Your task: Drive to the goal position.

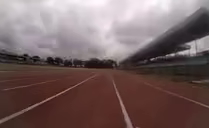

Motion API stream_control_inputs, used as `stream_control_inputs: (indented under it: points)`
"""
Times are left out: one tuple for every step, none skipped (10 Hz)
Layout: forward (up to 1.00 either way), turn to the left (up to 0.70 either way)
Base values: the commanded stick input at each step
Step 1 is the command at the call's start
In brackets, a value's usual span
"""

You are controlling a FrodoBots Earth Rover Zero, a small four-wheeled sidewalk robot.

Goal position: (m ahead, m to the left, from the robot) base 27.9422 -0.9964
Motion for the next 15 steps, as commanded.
stream_control_inputs:
  points:
    - [0.70,0.00]
    - [0.70,0.00]
    - [0.70,0.00]
    - [0.70,0.00]
    - [0.70,0.00]
    - [0.70,0.00]
    - [0.70,0.00]
    - [0.70,0.00]
    - [0.70,0.00]
    - [0.70,0.00]
    - [0.70,0.00]
    - [0.70,0.00]
    - [0.70,0.00]
    - [0.70,0.00]
    - [0.70,0.00]
